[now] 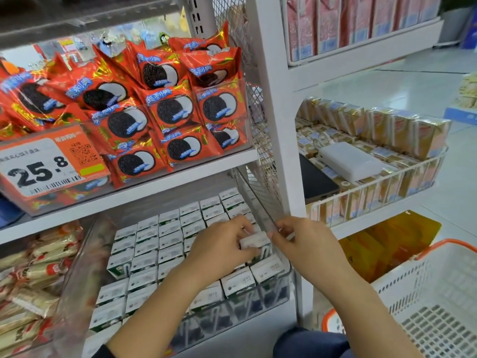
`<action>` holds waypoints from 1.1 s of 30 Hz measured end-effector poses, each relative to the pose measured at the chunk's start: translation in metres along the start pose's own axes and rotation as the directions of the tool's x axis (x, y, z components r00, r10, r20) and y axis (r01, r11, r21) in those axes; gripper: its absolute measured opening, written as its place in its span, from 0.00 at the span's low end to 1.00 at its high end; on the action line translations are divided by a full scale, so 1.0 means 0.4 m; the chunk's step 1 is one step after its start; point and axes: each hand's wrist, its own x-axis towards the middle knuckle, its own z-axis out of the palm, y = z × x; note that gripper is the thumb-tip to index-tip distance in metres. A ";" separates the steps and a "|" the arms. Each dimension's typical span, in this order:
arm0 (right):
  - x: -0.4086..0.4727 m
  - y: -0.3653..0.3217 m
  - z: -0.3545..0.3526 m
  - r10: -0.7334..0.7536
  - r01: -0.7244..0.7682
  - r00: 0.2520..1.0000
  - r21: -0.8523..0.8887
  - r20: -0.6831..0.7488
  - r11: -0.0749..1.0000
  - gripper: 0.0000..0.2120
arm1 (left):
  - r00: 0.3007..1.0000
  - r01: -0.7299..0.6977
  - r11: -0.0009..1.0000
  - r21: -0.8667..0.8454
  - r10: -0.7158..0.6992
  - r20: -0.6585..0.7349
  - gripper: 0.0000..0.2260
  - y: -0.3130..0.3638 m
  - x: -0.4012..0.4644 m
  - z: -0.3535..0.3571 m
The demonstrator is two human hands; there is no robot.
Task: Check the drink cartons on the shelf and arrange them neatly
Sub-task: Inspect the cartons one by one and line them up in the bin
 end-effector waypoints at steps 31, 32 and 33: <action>-0.052 -0.185 0.137 -0.304 0.337 0.920 0.102 -0.245 0.936 0.35 | 0.934 -0.092 0.313 -0.945 -0.302 -0.191 0.21 -0.093 -0.200 -0.083; -0.052 -0.184 0.137 -0.308 0.347 0.913 0.113 -0.269 0.931 0.36 | 0.940 -0.086 0.319 -0.944 -0.287 -0.183 0.22 -0.093 -0.200 -0.083; -0.053 -0.183 0.138 -0.313 0.358 0.905 0.121 -0.287 0.926 0.37 | 0.946 -0.077 0.318 -0.945 -0.275 -0.170 0.22 -0.093 -0.201 -0.083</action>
